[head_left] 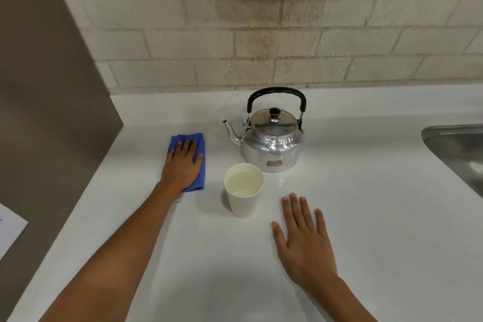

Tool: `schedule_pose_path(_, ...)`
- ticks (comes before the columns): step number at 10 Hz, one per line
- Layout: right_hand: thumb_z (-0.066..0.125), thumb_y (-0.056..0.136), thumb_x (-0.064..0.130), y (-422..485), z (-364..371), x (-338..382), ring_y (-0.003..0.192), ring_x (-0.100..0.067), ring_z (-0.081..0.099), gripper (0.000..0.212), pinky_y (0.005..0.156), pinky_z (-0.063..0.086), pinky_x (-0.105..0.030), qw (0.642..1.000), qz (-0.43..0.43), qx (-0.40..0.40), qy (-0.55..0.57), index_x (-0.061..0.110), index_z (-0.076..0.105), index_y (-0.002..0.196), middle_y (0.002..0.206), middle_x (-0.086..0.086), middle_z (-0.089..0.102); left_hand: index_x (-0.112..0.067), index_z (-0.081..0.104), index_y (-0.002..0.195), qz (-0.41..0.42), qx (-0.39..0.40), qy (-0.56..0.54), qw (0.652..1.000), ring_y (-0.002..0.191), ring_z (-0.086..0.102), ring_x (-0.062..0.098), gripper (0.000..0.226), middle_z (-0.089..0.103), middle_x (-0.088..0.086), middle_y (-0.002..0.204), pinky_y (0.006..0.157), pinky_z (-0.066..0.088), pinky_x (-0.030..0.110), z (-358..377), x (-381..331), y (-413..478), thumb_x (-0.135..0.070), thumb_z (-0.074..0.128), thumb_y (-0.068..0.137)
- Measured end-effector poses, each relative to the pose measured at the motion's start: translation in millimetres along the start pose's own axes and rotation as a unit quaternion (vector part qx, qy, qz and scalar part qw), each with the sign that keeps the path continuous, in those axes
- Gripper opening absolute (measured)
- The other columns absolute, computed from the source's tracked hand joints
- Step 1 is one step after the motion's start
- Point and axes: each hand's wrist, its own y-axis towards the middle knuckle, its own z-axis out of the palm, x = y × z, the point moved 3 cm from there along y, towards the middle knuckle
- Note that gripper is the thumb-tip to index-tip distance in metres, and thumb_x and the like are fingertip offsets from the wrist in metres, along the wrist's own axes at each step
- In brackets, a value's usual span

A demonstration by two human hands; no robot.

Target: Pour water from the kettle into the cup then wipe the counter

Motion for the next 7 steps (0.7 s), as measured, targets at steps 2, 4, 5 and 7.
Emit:
schedule_pose_path(2,0.002,0.091,0.054,1,1,1,0.136,-0.011,-0.030,0.061,0.115,-0.016,-0.038,1.000,0.000,0.004,0.002,0.027,-0.026,0.139,0.152,0.009,-0.026,-0.011,0.016,0.144,-0.001,0.020,-0.014,1.000,0.141,0.014,0.028,0.053,0.018,0.012,0.154,0.116,0.012,0.042,2,6,28,-0.033,0.024,0.097)
schedule_pose_path(4,0.003,0.091,0.054,1,0,-1,0.137,-0.011,-0.030,0.062,0.115,-0.016,-0.038,1.000,0.002,-0.001,-0.004,0.026,-0.023,0.140,0.152,0.008,-0.024,-0.010,0.012,0.144,0.006,0.034,-0.013,0.999,0.142,0.011,0.029,0.052,0.014,0.013,0.154,0.117,0.009,0.042,2,4,31,-0.032,0.023,0.097)
schedule_pose_path(5,0.004,0.092,0.053,1,0,0,0.137,-0.012,-0.028,0.062,0.116,-0.015,-0.039,1.000,0.005,0.004,-0.002,0.026,-0.024,0.140,0.153,0.007,-0.023,-0.006,0.013,0.143,-0.001,0.003,-0.011,1.000,0.141,0.013,0.030,0.052,0.014,0.017,0.154,0.116,0.012,0.043,-6,1,22,-0.028,0.025,0.097)
schedule_pose_path(7,0.007,0.094,0.051,1,0,-1,0.140,-0.013,-0.023,0.061,0.117,-0.012,-0.039,1.000,0.000,0.007,-0.009,0.023,-0.023,0.139,0.155,0.005,-0.018,-0.004,0.015,0.143,0.011,-0.100,0.007,0.995,0.141,0.017,0.032,0.052,0.018,0.018,0.153,0.115,0.013,0.044,-30,-14,-1,-0.028,0.024,0.098)
